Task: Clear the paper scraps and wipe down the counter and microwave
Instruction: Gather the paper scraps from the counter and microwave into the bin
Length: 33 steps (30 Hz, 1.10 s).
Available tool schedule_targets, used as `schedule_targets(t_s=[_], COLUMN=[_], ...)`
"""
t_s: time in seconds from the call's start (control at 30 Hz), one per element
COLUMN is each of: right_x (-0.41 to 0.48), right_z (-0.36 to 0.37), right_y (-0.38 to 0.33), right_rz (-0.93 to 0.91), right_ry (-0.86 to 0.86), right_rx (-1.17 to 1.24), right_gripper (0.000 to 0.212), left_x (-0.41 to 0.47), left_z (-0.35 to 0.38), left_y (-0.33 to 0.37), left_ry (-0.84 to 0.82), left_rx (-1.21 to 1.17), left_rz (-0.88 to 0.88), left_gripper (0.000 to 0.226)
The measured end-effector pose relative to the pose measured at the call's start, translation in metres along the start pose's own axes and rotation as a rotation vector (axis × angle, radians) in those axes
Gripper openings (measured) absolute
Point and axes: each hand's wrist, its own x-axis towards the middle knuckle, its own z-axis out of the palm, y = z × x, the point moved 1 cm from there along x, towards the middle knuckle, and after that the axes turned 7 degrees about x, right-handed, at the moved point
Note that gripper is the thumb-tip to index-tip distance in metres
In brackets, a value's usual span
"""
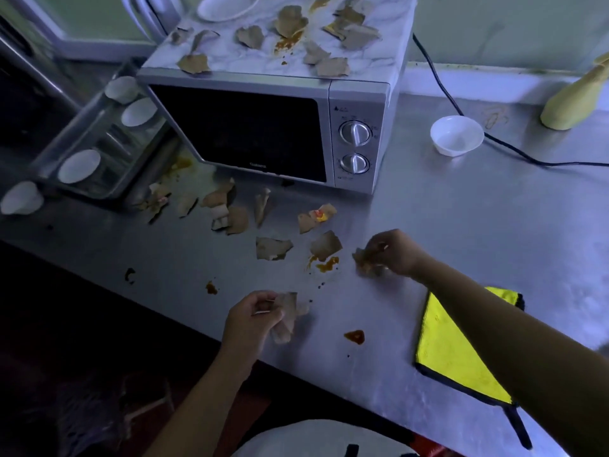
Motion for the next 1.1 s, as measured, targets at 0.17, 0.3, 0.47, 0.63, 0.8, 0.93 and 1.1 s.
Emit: schedule_targets(t_s=[0.17,0.3,0.47,0.63,0.8,0.93,1.1], right_x=[0.017,0.05,0.056,0.057,0.04,-0.002,-0.067], right_z=[0.05,0.08,0.097,0.105,0.122,0.147,0.192], right_y=[-0.034,-0.047,-0.047,-0.054,-0.068,-0.082,-0.095], right_rz=[0.003,-0.015,0.089,0.231,0.375,0.323,0.377], right_ry=[0.004,0.092,0.135,0.195,0.327,0.588,0.729], right_rx=[0.245,-0.097,-0.216,-0.154,0.062,0.381,0.692], right_gripper=[0.006,0.005,0.011,0.02,0.008,0.02,0.023], left_x=[-0.005,-0.001,0.03,0.08,0.138,0.174,0.203], left_z=[-0.028,-0.044,-0.06,-0.085,-0.101,-0.089,-0.059], left_y=[-0.008,-0.017,-0.021,-0.013,0.001,0.019,0.044], left_ry=[0.029,0.035,-0.094,-0.277,-0.426,-0.496,-0.573], left_rx=[0.017,0.012,0.031,0.137,0.304,0.479,0.696], left_rz=[0.031,0.029,0.022,0.113,0.241,0.381,0.542], left_gripper=[0.022,0.024,0.025,0.021,0.024,0.026,0.031])
